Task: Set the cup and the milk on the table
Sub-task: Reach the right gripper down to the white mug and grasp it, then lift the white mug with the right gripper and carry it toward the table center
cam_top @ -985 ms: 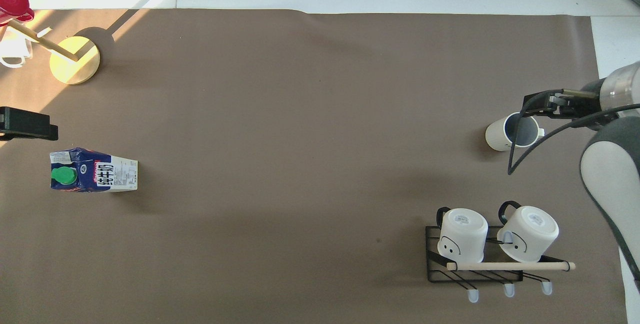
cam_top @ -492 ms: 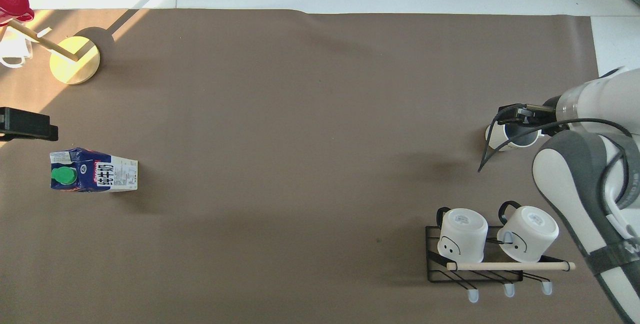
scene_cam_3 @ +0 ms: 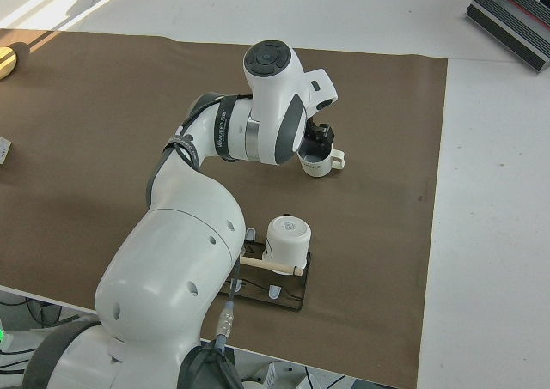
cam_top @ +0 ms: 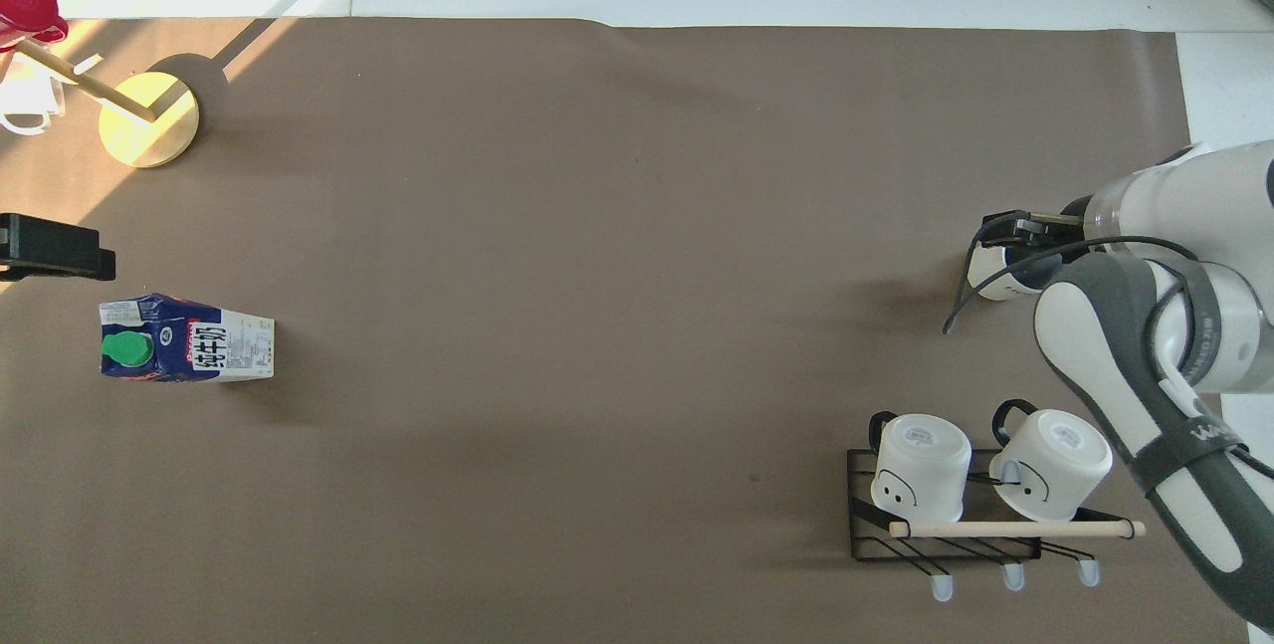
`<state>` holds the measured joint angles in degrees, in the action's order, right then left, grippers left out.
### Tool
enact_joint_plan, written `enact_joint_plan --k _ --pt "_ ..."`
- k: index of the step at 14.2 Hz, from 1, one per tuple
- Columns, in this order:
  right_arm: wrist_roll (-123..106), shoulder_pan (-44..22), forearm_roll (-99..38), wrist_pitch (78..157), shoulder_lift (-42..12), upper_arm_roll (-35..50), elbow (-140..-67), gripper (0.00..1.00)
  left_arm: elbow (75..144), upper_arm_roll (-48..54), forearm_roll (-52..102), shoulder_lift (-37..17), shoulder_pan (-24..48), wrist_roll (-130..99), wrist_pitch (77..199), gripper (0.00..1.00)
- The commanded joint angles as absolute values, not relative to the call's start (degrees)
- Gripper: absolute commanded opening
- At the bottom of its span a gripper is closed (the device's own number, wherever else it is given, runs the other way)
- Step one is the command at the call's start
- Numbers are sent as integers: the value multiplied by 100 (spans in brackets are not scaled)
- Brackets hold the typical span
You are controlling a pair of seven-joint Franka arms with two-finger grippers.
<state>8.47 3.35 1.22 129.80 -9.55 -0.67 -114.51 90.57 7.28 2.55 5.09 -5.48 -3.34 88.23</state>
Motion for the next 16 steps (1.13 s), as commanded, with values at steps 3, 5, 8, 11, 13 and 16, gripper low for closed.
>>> enact_joint_plan --k 3,5,8,11,13,16 --pt "686 343 62 13096 -1116 -53 -11601 100 8912 756 158 448 -571 -299 8692 100" --pt "677 343 62 13096 -1160 -53 -11645 95 8903 747 158 448 -589 -299 8692 100" --pt "668 343 70 13104 -1169 -53 -11646 50 8912 756 158 448 -589 -299 8692 100" --pt "546 334 70 13104 -1169 -53 -11646 13 8903 756 158 448 -580 -299 8692 100" --pt "387 343 62 13087 -1169 -53 -11645 0 8912 747 158 448 -589 -299 8692 100" --pt "430 369 62 12982 -1169 -53 -11602 0 8903 756 158 448 -589 -299 8692 100"
